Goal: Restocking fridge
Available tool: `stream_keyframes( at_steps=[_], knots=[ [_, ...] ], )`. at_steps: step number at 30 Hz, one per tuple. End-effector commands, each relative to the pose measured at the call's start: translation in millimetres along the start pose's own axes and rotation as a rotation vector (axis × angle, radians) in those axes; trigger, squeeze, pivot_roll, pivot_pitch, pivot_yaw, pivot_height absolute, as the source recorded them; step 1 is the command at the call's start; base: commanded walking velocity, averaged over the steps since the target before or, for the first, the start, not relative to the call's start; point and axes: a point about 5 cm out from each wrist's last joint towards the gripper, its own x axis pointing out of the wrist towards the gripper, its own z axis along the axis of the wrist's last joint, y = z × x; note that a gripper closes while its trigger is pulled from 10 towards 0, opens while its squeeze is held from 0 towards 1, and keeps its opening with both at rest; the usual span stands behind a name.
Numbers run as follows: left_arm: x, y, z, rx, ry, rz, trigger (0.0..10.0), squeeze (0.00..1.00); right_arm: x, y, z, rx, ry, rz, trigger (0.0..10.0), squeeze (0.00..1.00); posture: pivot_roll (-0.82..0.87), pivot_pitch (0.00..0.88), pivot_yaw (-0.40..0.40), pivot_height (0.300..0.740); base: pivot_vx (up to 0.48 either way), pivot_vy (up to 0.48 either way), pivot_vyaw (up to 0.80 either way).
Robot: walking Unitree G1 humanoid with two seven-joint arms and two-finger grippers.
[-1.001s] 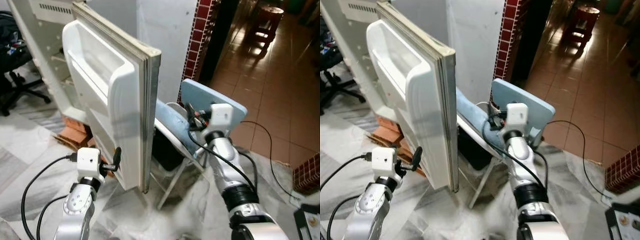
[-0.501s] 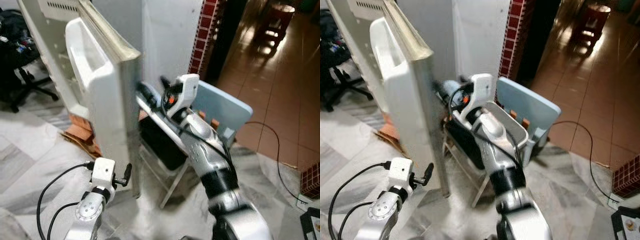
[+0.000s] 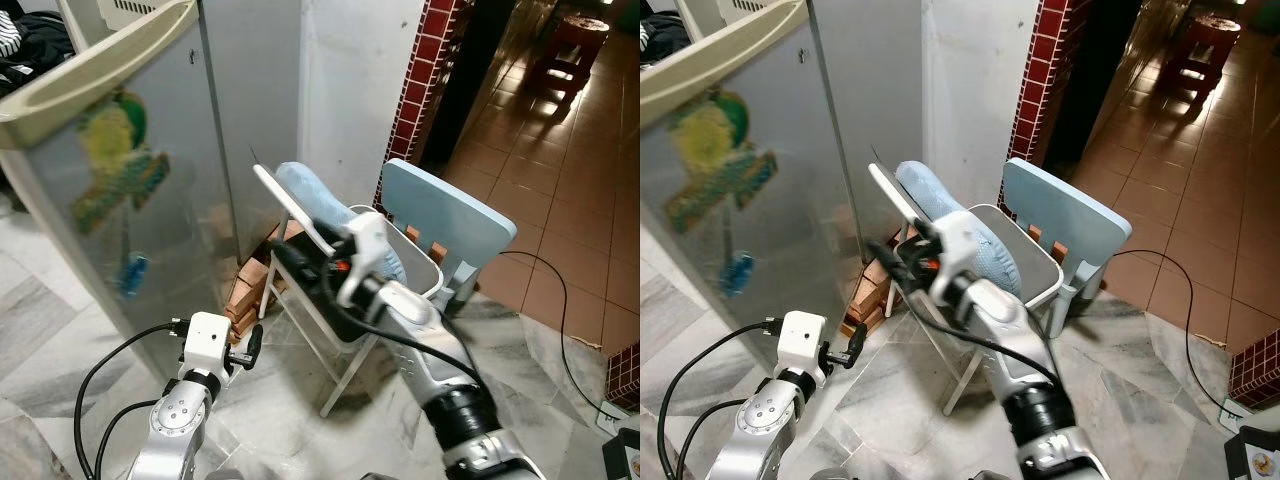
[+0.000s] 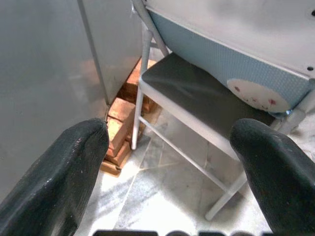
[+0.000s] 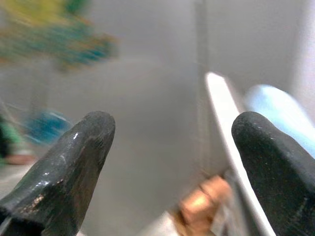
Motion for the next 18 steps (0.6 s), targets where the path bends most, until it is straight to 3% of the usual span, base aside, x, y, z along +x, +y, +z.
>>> stream_keyframes(
  at_steps=[1,5,9,13,18],
  knots=[
    [2.3,3.0,5.0,0.002,-0.023,0.011,10.0,0.00,-4.0,-6.6,-3.2,-0.012,0.004,-0.060,10.0,0.00,0.07,0.000,-0.045,0.740,0.000,0.000,0.00],
    [4.5,14.3,18.3,0.016,-0.075,0.050,10.0,0.00,-28.4,-33.1,-16.7,-0.048,0.047,-0.241,10.0,0.00,0.07,0.000,-0.042,0.740,0.000,0.074,0.00],
    [6.8,19.7,22.1,0.008,-0.089,0.079,10.0,0.00,-41.9,-49.6,-21.5,-0.234,0.076,-0.370,10.0,0.00,0.06,0.000,-0.026,0.740,0.000,-0.092,0.00],
    [10.5,18.0,27.0,0.028,-0.128,0.090,10.0,0.00,-56.6,-67.4,-30.8,-0.223,0.105,-0.542,10.0,0.00,0.05,0.000,-0.017,0.740,0.000,0.000,0.00],
    [11.2,16.7,30.6,0.014,-0.155,0.119,10.0,0.00,-66.1,-73.9,-30.9,-0.202,0.084,-0.626,10.0,0.00,0.04,0.000,-0.023,0.740,0.000,0.480,0.00]
  ],
)
